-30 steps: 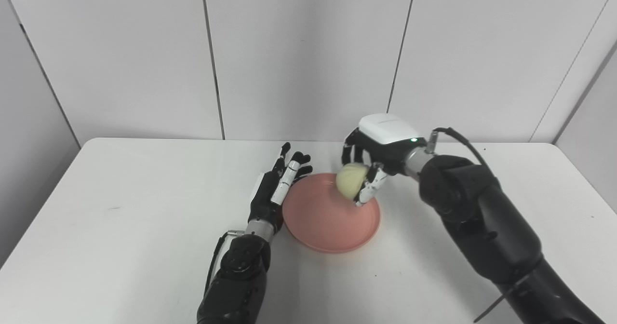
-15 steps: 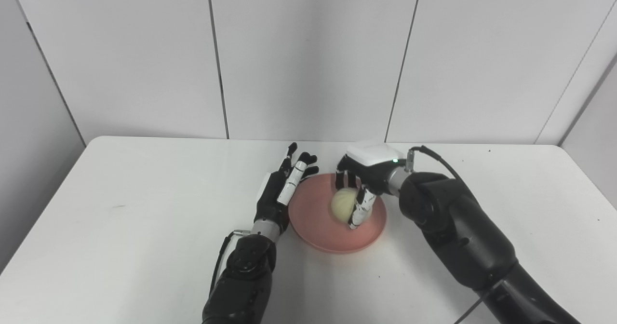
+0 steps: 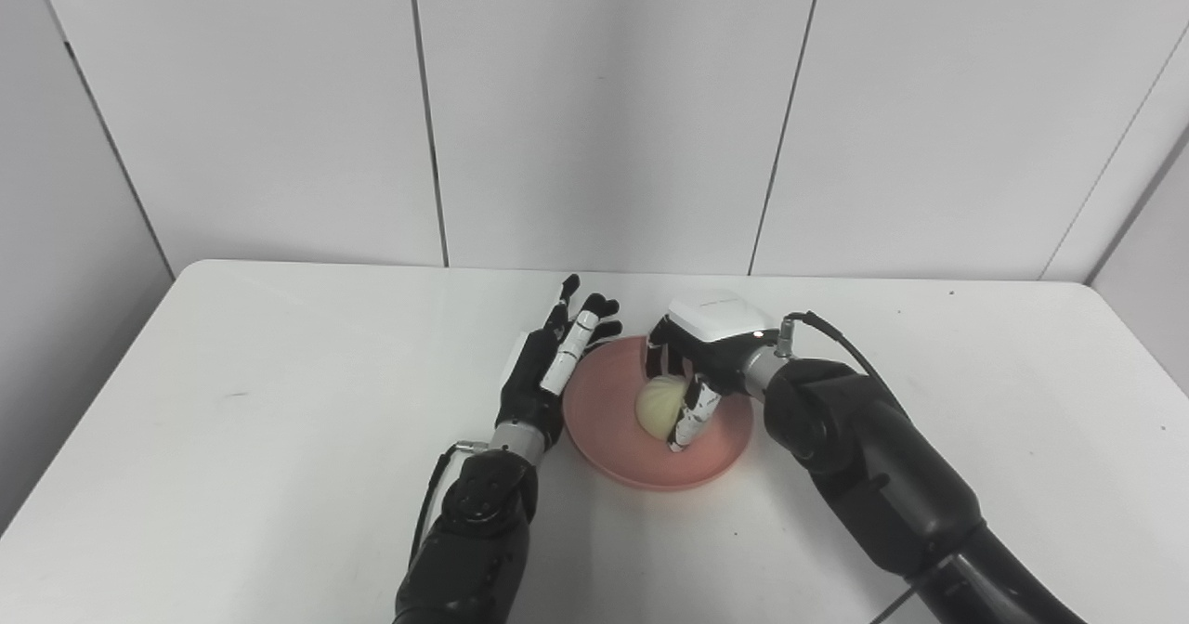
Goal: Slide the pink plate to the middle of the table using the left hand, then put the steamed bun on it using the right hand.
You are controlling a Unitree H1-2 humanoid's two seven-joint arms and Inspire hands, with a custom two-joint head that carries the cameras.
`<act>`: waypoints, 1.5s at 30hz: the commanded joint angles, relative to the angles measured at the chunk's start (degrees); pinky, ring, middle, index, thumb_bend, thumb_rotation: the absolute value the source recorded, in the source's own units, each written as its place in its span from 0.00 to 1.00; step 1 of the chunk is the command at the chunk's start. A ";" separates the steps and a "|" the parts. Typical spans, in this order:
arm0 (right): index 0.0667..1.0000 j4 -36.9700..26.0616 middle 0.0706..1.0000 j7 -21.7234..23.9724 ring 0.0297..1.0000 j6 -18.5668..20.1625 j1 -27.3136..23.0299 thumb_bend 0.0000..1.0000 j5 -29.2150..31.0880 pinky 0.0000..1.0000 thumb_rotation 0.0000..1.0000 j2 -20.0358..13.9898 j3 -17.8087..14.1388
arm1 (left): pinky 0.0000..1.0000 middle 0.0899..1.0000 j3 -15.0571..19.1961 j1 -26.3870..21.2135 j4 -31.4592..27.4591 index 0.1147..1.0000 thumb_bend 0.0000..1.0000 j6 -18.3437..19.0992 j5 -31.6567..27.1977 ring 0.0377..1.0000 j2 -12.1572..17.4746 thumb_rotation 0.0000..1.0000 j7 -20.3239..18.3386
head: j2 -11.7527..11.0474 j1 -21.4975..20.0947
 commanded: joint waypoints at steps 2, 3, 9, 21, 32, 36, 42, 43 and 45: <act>0.65 -2.19 0.64 -0.84 0.58 -1.00 -1.60 0.88 -1.15 0.46 0.36 -1.05 0.13 | 0.78 0.81 -0.04 0.58 1.01 1.00 0.81 1.94 -0.50 0.78 -0.63 0.76 -0.31 | 0.06 0.00; 0.67 -2.58 0.70 -0.42 0.65 -0.84 -1.54 0.91 -1.43 0.53 0.40 -1.25 0.23 | 0.79 0.81 -0.04 0.60 0.96 1.00 0.81 1.97 -0.49 0.78 -0.61 0.76 -0.31 | 0.06 0.00; 0.74 -7.01 0.80 4.72 0.81 0.88 -1.16 0.95 -3.38 0.75 0.51 -3.04 0.83 | 0.79 0.81 -0.07 0.86 0.60 1.00 0.81 2.15 -0.39 0.79 -0.33 0.77 -0.50 | 0.16 -0.38; 0.79 -12.58 0.81 -3.51 0.81 -2.09 5.11 1.00 4.12 0.72 0.72 -2.91 -9.53 | 0.80 0.82 0.03 1.75 -1.57 1.00 0.80 2.89 -0.55 0.80 0.14 0.76 -1.22 | 0.60 -0.74; 0.76 -3.73 0.77 -32.85 0.71 -16.06 11.65 0.79 18.31 0.60 0.80 4.85 -23.22 | 0.82 0.82 0.05 2.57 -3.25 1.00 0.80 3.35 -0.35 0.81 0.20 0.75 -1.07 | 0.57 -1.29; 0.76 1.47 0.77 -38.38 0.72 -22.23 12.25 0.70 25.96 0.61 0.78 7.49 -27.21 | 0.83 0.84 -0.03 2.93 -3.93 1.00 0.78 3.02 0.01 0.82 0.15 0.74 -0.56 | 0.57 -1.15; 0.86 9.22 0.87 -37.29 0.83 -24.16 13.44 0.66 40.64 0.77 0.95 12.16 -31.86 | 0.99 0.99 -1.59 4.03 -4.47 1.00 0.75 -1.23 6.36 0.98 0.10 0.83 6.96 | 0.89 -1.48; 0.87 9.94 0.88 -37.13 0.85 -24.04 13.55 0.66 41.95 0.79 0.96 12.64 -32.19 | 0.99 0.99 -1.76 4.18 -4.65 1.00 0.75 -1.49 6.88 0.99 0.22 0.84 7.57 | 0.92 -1.59; 0.88 11.18 0.90 -36.75 0.87 -23.95 13.87 0.66 44.76 0.83 0.98 13.84 -32.83 | 1.00 1.00 -2.04 4.50 -4.80 1.00 0.76 -2.99 7.66 1.00 0.43 0.86 8.60 | 0.98 -1.86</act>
